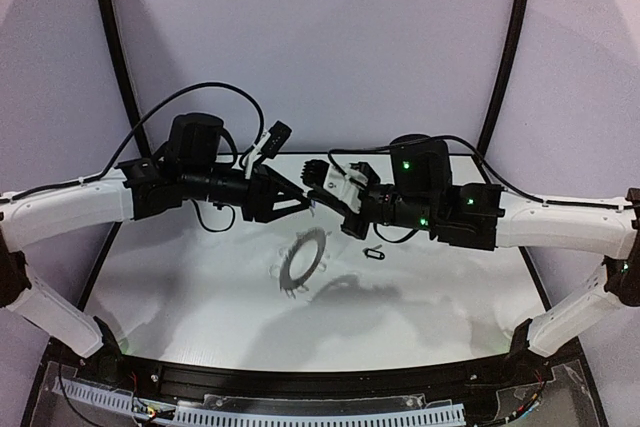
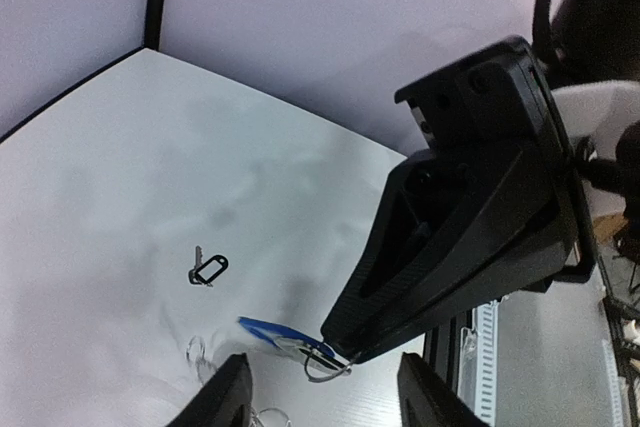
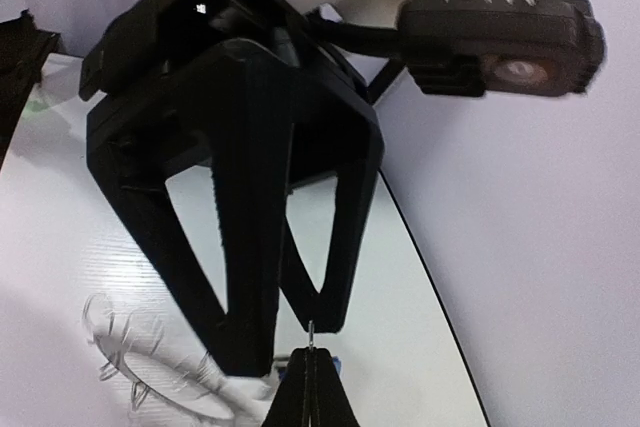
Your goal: Remove the keys from the keyring
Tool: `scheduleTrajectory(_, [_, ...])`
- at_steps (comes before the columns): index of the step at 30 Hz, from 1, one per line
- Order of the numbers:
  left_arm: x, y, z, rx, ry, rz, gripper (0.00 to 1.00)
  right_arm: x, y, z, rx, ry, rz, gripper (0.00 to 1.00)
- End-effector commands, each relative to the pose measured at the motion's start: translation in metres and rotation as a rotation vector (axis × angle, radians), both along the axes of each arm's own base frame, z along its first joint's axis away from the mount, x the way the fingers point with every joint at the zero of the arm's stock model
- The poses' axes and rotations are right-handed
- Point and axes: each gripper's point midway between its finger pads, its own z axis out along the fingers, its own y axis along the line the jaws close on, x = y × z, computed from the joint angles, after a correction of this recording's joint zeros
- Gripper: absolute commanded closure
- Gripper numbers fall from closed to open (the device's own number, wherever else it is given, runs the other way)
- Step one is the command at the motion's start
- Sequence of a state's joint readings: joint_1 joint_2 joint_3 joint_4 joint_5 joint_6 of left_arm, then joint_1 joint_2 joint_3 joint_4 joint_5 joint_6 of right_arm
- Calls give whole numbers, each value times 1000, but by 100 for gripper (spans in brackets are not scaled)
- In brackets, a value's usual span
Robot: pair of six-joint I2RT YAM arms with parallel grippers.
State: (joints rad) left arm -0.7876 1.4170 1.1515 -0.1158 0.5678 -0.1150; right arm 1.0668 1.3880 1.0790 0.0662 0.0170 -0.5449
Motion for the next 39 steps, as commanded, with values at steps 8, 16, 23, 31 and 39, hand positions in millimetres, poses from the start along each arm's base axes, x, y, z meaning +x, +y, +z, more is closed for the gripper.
scheduleTrajectory(8, [-28, 22, 31, -36, -148, -39, 24, -10, -5, 18, -83, 4, 102, 100])
scheduleTrajectory(16, [26, 69, 24, 5, -140, 419, 1, 31, -28, 11, -5, 100, -99, 100])
scheduleTrajectory(23, [74, 157, -11, 85, -39, 926, 1, 69, -82, -33, 53, 273, -359, 100])
scheduleTrajectory(31, [100, 253, -90, 75, 279, 1299, 1, 75, -146, -115, 31, 657, -639, 100])
scheduleTrajectory(39, [97, 290, -116, 39, 369, 1432, 1, 44, -194, -201, -138, 958, -866, 100])
